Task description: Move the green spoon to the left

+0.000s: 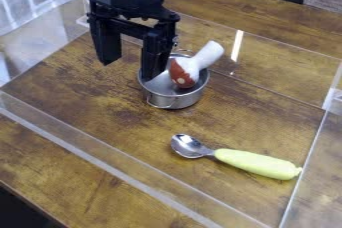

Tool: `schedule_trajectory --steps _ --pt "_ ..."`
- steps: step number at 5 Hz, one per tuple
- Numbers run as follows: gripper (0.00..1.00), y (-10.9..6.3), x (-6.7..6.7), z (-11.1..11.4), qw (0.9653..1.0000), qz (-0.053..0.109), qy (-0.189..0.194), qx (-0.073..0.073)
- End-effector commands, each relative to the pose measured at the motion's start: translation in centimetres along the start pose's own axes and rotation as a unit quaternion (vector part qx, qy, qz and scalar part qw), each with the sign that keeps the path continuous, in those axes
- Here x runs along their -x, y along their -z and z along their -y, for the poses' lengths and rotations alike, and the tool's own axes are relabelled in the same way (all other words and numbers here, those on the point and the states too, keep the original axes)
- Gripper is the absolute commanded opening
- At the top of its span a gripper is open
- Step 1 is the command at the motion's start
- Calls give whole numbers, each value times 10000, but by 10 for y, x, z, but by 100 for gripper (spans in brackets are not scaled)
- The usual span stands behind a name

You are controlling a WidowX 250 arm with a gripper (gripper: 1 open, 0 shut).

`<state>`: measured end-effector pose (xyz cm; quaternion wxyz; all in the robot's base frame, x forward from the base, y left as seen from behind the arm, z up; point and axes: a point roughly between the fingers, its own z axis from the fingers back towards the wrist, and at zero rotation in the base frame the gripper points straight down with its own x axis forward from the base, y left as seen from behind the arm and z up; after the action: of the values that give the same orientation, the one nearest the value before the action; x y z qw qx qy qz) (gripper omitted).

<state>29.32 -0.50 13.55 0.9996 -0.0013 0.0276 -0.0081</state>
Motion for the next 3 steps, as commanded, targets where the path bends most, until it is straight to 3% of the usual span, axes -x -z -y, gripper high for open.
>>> schedule_trajectory --steps 1,2,3 --pt "100 14 -1 -4 9999 -131 -72 8" --pt "100 20 -5 17 9992 11 -406 -63" --pt "100 25 -3 64 9940 200 -1074 -40"
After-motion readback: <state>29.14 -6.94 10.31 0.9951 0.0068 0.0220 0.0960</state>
